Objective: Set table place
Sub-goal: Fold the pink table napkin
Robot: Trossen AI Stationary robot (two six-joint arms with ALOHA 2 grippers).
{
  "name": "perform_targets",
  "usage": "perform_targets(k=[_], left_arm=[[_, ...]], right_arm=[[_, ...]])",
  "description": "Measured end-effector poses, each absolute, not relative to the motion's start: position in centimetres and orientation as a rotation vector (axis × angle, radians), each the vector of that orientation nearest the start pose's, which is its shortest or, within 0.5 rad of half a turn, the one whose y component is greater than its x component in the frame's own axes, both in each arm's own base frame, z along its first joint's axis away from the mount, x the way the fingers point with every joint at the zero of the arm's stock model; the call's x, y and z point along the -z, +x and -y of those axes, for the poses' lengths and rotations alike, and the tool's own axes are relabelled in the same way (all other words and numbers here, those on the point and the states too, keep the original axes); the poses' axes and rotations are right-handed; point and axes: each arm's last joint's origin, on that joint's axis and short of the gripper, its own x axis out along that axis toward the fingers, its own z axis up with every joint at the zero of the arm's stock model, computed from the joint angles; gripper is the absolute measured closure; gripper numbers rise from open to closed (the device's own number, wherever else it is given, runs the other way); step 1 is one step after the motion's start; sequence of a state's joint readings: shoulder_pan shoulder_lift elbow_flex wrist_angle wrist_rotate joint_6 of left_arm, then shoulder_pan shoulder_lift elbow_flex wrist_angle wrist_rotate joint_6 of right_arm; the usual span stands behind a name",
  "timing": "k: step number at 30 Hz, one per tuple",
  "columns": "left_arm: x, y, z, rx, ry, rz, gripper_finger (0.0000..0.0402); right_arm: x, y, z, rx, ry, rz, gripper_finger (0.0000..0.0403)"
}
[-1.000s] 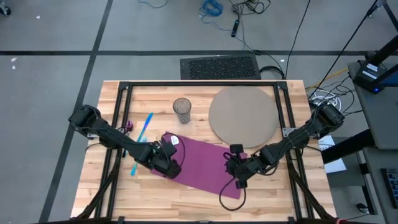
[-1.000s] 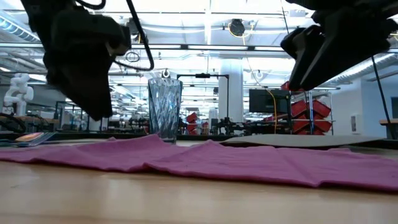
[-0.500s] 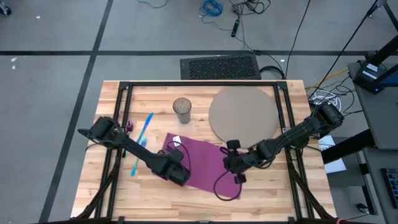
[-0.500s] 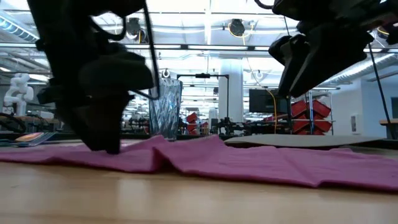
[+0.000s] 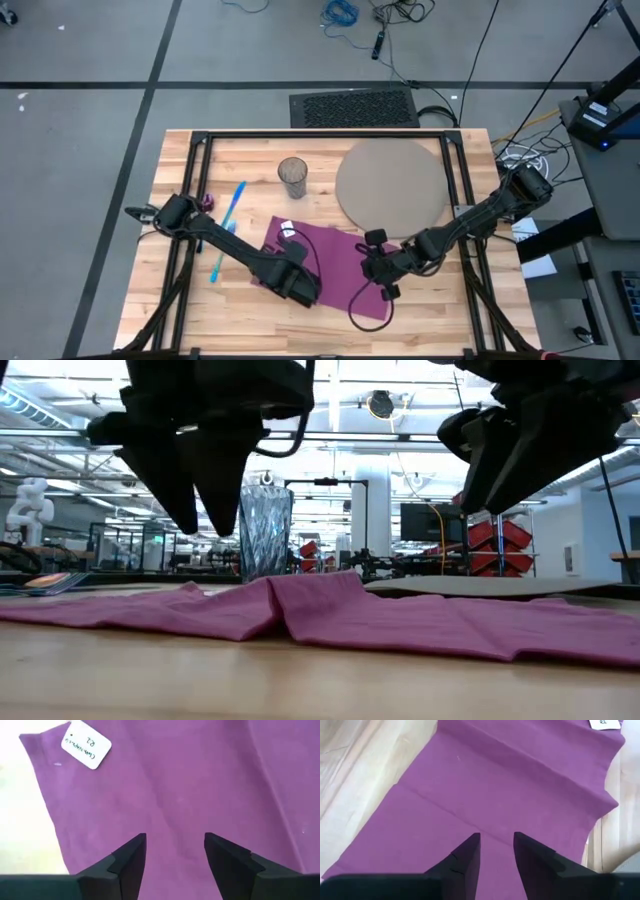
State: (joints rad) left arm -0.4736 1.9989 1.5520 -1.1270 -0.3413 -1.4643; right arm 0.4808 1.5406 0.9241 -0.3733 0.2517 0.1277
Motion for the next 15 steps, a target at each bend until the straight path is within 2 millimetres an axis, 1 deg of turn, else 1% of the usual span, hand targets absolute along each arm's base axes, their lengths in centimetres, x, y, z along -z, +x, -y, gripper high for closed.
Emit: perform_targets(k=[4, 9, 11, 15], left_arm=[[-17.9, 34.0, 16.7, -0.931, -0.596, -1.206, 0.0214], [-16.1, 34.2, 17.1, -0.95, -0.592, -1.273, 0.0214], [-15.6, 34.3, 17.1, -0.956, -0.586, -1.283, 0.0214], [-15.3, 34.6, 17.3, -0.935, -0.598, -1.273, 0.0214]], right_arm=[[-19.5, 26.9, -13.2, -0.152, -0.239, -0.932, 0.0298], [-19.5, 26.9, -13.3, -0.171, -0.237, -0.935, 0.0298], [-19.5, 26.9, -13.3, -0.172, -0.236, -0.935, 0.0298], [-19.5, 26.9, -13.3, -0.173, -0.233, -0.933, 0.0298]])
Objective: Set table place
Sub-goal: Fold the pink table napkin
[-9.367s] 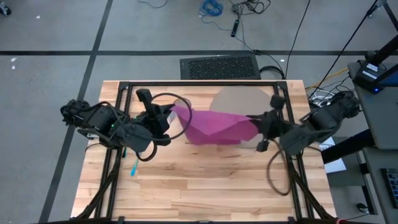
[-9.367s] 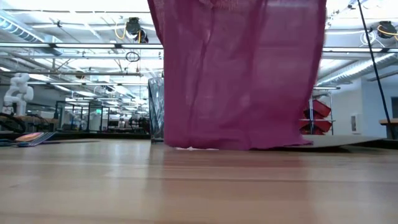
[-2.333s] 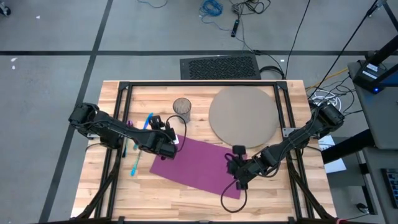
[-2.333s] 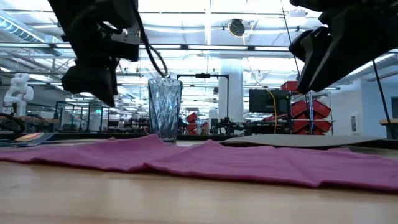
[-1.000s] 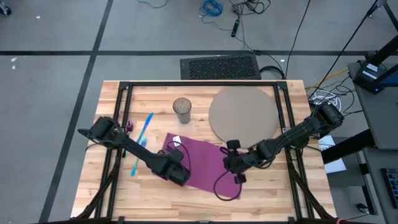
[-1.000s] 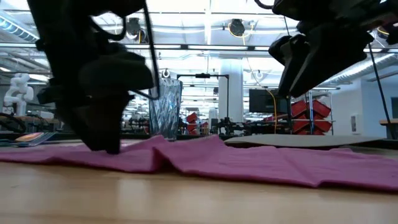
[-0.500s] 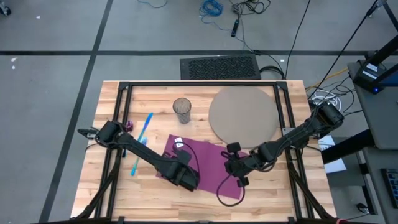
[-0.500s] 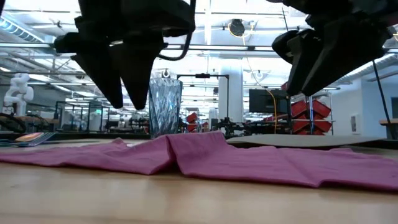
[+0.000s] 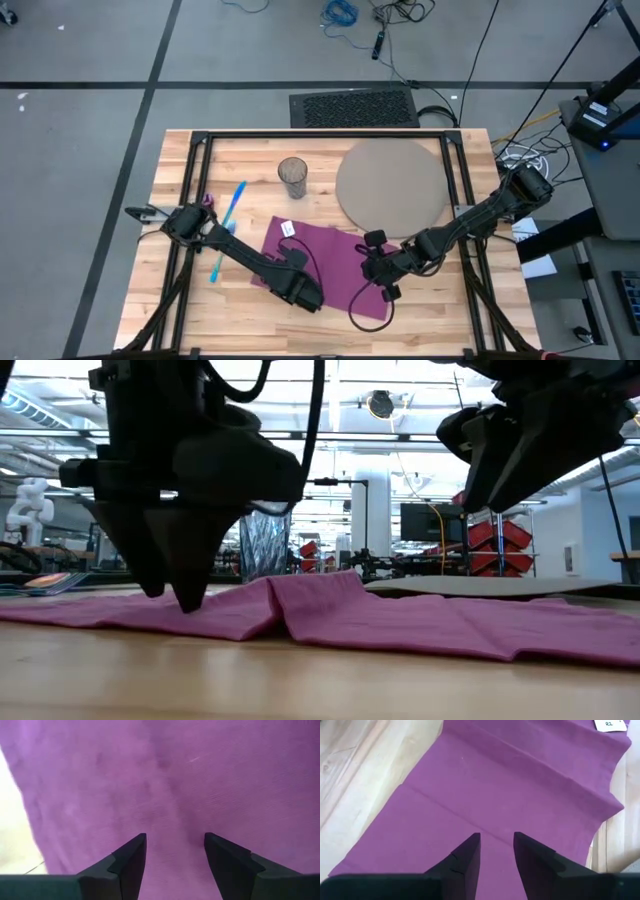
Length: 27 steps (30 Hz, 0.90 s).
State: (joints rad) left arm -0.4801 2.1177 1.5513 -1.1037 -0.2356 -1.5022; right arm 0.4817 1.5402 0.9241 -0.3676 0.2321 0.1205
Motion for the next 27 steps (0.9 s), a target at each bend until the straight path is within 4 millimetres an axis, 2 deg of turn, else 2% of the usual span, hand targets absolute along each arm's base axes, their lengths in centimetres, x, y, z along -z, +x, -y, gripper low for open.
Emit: perform_targets(k=[8, 18, 27], left_arm=[[-15.2, 34.6, 17.3, -0.921, -0.596, -1.298, 0.0216], [-14.9, 35.5, 16.9, -0.846, -0.608, -1.295, 0.03], [-14.9, 35.9, 16.0, -0.787, -0.612, -1.369, 0.0309]], right_arm=[[-19.5, 26.9, -13.3, -0.17, -0.227, -0.93, 0.0298], [-19.5, 26.9, -13.3, -0.17, -0.227, -0.93, 0.0298], [-19.5, 26.8, -13.4, -0.175, -0.228, -0.93, 0.0298]])
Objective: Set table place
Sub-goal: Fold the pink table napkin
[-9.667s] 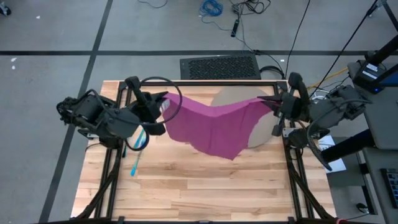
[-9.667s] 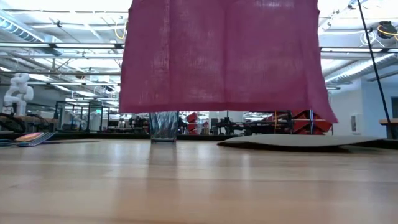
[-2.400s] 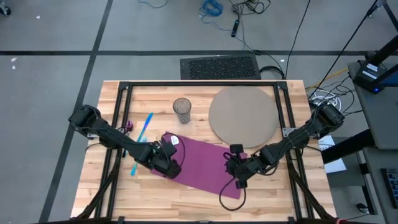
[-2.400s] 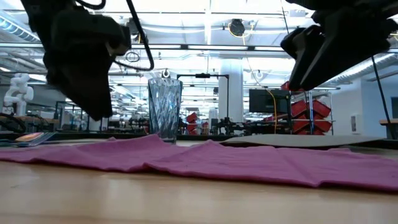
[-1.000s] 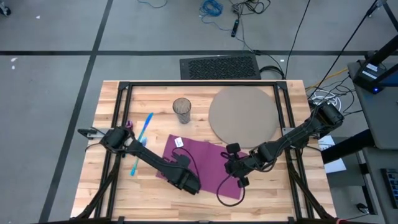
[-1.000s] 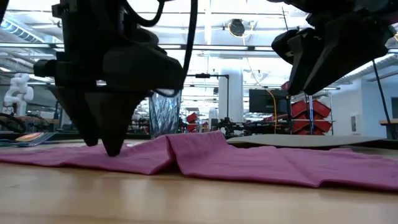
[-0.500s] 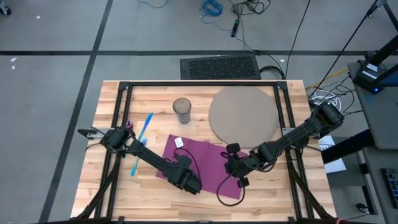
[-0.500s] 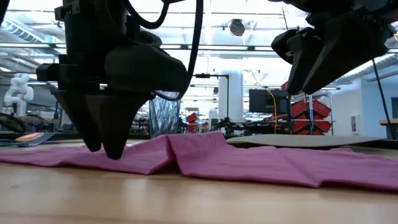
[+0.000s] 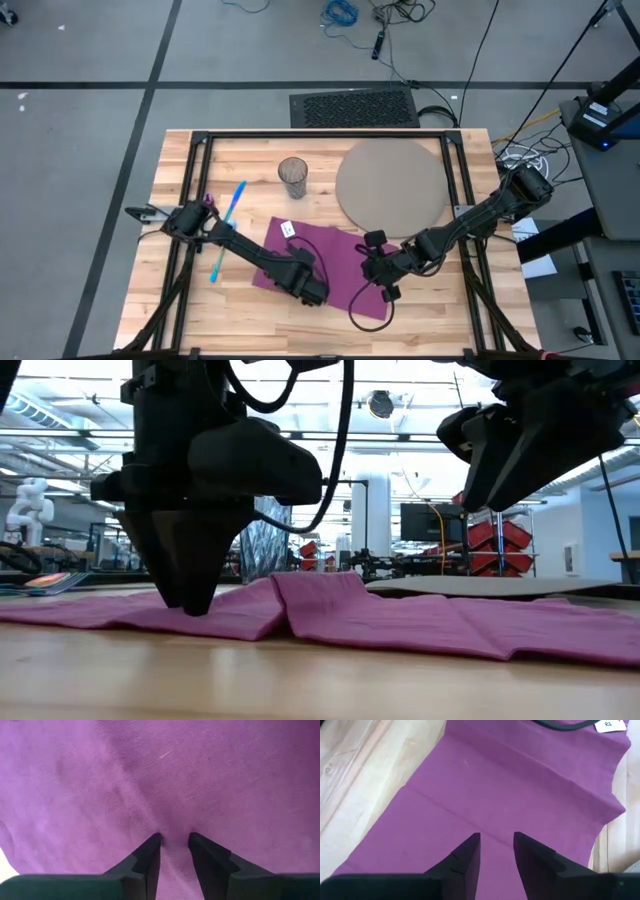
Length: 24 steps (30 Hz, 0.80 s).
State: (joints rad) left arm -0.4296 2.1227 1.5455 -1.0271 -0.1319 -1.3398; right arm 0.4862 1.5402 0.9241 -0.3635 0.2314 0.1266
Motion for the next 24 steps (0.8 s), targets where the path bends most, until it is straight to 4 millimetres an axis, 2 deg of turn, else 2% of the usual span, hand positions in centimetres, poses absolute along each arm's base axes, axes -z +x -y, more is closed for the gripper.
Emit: perform_targets(k=[3, 6, 8, 15, 24], left_arm=[[-14.8, 36.0, 15.9, -0.743, -0.587, -1.393, 0.033], [-14.8, 36.0, 15.9, -0.707, -0.544, -1.413, 0.038], [-14.8, 35.9, 15.9, -0.688, -0.518, -1.423, 0.0395], [-15.5, 35.8, 15.8, -0.686, -0.449, -1.401, 0.0401], [-19.8, 36.0, 16.1, -0.682, -0.39, -1.287, 0.0401]], right_arm=[[-19.5, 26.8, -13.4, -0.175, -0.225, -0.931, 0.0298], [-19.5, 26.8, -13.4, -0.176, -0.224, -0.931, 0.0298], [-19.5, 26.8, -13.4, -0.176, -0.224, -0.931, 0.0298], [-19.5, 26.8, -13.4, -0.176, -0.226, -0.931, 0.0298], [-19.5, 26.8, -13.4, -0.175, -0.225, -0.931, 0.0298]])
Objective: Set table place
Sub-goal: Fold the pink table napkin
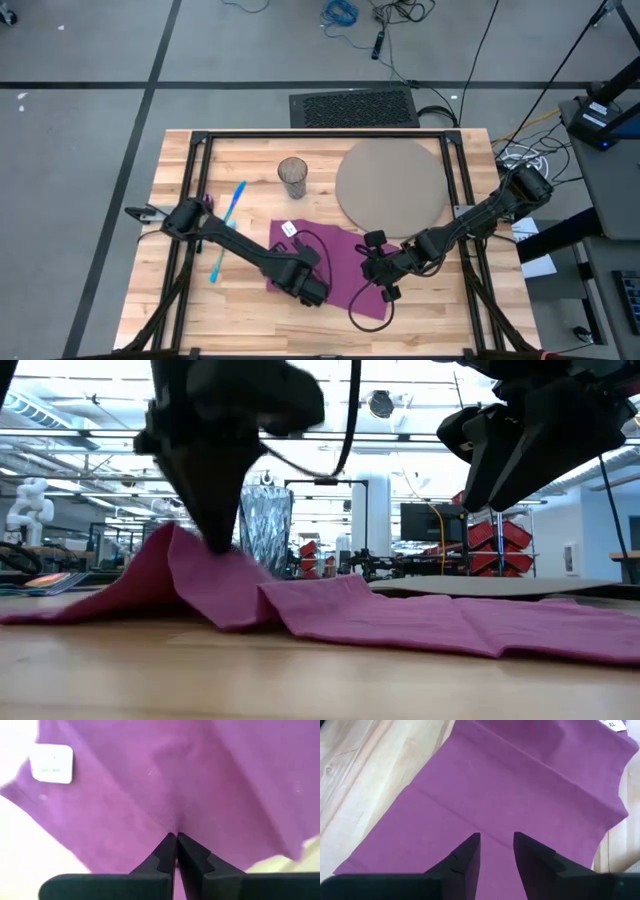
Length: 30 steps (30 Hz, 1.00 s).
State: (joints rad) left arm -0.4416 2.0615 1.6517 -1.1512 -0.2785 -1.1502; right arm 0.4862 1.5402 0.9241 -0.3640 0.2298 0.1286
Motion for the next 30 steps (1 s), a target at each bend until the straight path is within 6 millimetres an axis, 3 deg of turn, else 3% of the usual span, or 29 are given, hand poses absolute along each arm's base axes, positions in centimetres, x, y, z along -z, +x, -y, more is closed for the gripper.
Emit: perform_targets(k=[6, 15, 22, 30], left_arm=[[-22.0, 35.9, 16.3, -0.687, -0.36, -1.256, 0.0401], [-21.1, 34.9, 16.7, -0.701, -0.357, -1.331, 0.0401], [-21.0, 35.3, 17.8, -0.654, -0.364, -1.23, 0.0399], [-21.0, 34.4, 18.0, -0.718, -0.28, -1.225, 0.0332]], right_arm=[[-19.5, 26.8, -13.4, -0.175, -0.224, -0.93, 0.0298], [-19.4, 26.7, -13.4, -0.16, -0.205, -0.944, 0.0298], [-19.3, 26.4, -13.6, -0.221, -0.166, -0.989, 0.0298], [-18.8, 23.9, -16.4, -0.375, -0.257, -1.071, 0.0295]])
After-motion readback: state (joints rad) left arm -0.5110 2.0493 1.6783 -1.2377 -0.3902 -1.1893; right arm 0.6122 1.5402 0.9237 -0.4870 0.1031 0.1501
